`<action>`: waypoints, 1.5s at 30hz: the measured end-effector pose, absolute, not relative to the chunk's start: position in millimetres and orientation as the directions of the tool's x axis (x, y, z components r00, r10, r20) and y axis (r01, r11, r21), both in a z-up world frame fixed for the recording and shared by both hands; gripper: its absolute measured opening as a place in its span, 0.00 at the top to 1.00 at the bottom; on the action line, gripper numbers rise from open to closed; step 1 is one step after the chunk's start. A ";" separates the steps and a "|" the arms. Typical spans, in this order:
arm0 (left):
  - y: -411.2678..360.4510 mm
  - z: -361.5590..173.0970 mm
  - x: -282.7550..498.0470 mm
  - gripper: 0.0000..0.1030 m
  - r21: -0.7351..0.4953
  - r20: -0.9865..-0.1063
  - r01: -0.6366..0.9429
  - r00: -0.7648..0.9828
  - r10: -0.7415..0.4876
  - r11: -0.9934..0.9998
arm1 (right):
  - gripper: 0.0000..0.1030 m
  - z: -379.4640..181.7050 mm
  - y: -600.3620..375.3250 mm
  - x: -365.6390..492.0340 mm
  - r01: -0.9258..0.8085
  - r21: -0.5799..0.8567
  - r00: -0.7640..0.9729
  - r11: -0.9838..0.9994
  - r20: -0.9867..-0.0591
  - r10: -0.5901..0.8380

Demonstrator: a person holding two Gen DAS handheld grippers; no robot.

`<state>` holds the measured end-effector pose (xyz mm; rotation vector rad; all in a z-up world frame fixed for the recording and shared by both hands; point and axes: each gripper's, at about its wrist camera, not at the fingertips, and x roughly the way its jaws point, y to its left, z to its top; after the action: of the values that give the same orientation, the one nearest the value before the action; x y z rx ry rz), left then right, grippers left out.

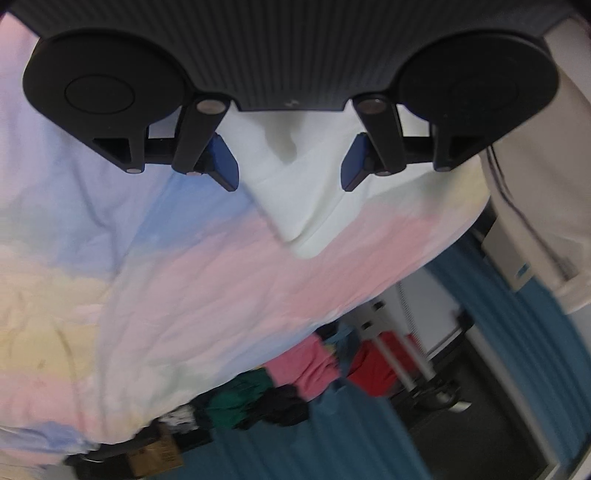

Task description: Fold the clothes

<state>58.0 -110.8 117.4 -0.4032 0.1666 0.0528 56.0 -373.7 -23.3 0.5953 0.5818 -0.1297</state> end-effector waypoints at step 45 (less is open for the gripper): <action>-60.4 -52.8 33.5 0.45 0.481 -0.372 0.347 0.912 -0.171 0.805 | 0.43 -52.1 -381.0 77.2 0.273 0.563 0.791 0.780 -0.593 0.152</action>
<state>33.5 -60.4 -52.8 0.5715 0.3215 -0.2819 77.2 -381.0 -52.1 0.6862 0.6683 -0.0710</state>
